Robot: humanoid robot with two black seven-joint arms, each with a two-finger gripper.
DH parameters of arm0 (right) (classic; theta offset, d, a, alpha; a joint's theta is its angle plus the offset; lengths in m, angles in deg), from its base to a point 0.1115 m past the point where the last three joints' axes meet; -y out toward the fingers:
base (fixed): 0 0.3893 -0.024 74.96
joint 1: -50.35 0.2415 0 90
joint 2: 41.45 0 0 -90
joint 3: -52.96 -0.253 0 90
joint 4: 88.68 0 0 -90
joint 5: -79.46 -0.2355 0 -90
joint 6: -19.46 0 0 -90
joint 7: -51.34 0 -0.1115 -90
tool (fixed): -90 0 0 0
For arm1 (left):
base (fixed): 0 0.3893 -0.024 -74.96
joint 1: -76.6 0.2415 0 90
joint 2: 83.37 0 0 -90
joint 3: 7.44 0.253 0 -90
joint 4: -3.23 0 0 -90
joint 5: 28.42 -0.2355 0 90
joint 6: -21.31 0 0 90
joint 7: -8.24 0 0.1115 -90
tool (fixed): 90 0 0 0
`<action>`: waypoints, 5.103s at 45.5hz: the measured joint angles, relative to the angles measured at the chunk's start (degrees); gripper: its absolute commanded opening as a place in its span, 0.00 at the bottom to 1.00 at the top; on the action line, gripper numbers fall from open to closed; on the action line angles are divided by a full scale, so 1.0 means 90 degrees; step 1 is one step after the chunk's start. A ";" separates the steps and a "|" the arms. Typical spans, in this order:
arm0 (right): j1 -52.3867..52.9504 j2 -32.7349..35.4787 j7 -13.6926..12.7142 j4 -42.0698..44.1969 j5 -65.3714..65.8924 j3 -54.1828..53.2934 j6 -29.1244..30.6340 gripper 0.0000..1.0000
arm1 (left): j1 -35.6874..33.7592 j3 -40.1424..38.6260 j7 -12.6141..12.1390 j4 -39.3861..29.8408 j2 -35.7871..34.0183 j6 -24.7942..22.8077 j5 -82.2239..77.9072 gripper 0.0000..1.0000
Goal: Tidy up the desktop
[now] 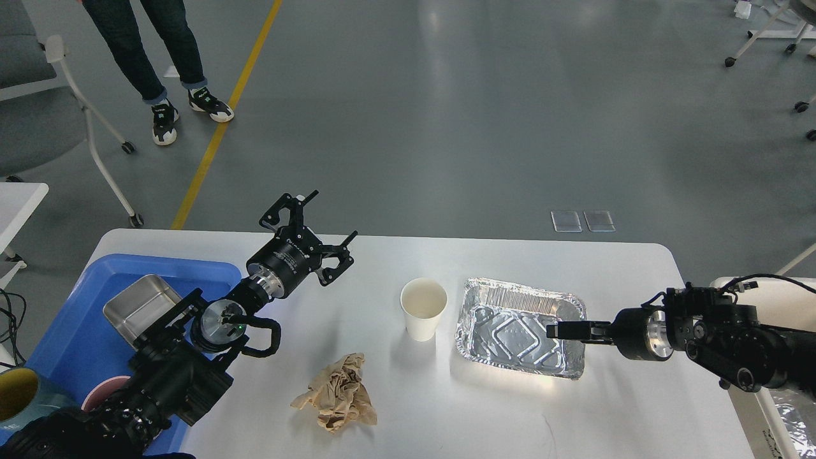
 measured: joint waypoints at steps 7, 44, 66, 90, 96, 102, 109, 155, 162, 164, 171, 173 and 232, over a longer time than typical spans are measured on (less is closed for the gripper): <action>0.0000 -0.0325 0.0008 0.0418 -0.0003 0.0126 -0.0008 0.64 | -0.0002 0.0000 0.0000 0.0000 -0.0017 -0.0001 0.0000 0.97; 0.0270 -0.0526 0.0049 0.0735 -0.0046 0.0998 -0.0077 0.00 | -0.0004 0.0000 0.0000 0.0000 -0.0028 -0.0001 0.0000 0.97; 0.0388 -0.0483 0.0043 0.0837 -0.0238 0.0996 0.0357 0.00 | -0.0054 0.0069 -0.0014 0.0000 -0.0028 -0.0001 0.0000 0.97; 0.1021 0.0010 -0.0043 0.0882 -0.1911 0.0989 0.1959 0.00 | -0.0134 0.0442 -0.0023 -0.0002 -0.0181 0.0015 0.0000 0.97; 0.1128 0.0069 -0.0043 0.0807 -0.1942 0.0989 0.2055 0.00 | -0.0129 0.0448 -0.0022 -0.0002 -0.0191 0.0015 0.0000 0.97; 0.1339 0.0091 -0.0043 0.0657 -0.1952 0.0983 0.2130 0.00 | -0.0129 0.0449 -0.0020 -0.0002 -0.0194 0.0015 0.0000 0.97; 0.1690 0.0045 -0.0052 0.0439 -0.1955 0.0980 0.2186 0.00 | -0.0136 0.0449 -0.0017 -0.0002 -0.0203 0.0014 0.0000 0.97; 0.1912 0.0015 -0.0112 0.0858 -0.1921 0.1020 0.2365 0.00 | -0.0497 0.0448 0.1642 0.0007 -0.0938 0.1098 -0.0419 0.97; 0.1881 0.0014 -0.0112 0.0864 -0.1919 0.1019 0.2320 0.00 | -0.0558 0.0583 0.1704 -0.0013 -0.0924 0.1599 -0.1570 0.97; 0.1878 0.0012 -0.0111 0.0874 -0.1925 0.1019 0.2312 0.00 | -0.0610 0.0801 0.1694 -0.0015 -0.0924 0.1668 -0.1974 0.97; 0.1876 0.0003 -0.0111 0.0967 -0.1956 0.1014 0.2302 0.00 | -0.0920 0.1994 0.1679 -0.0020 -0.1092 0.2035 -0.2750 0.97; 0.1876 -0.0004 -0.0111 0.0991 -0.1960 0.1012 0.2296 0.00 | -0.0989 0.2335 0.1669 -0.0020 -0.1167 0.2176 -0.2797 0.97; 0.1933 -0.0106 -0.0082 0.0960 -0.1964 0.0999 0.2198 0.00 | -0.1251 0.5181 0.0433 -0.3585 -0.4219 0.1333 -0.4002 0.97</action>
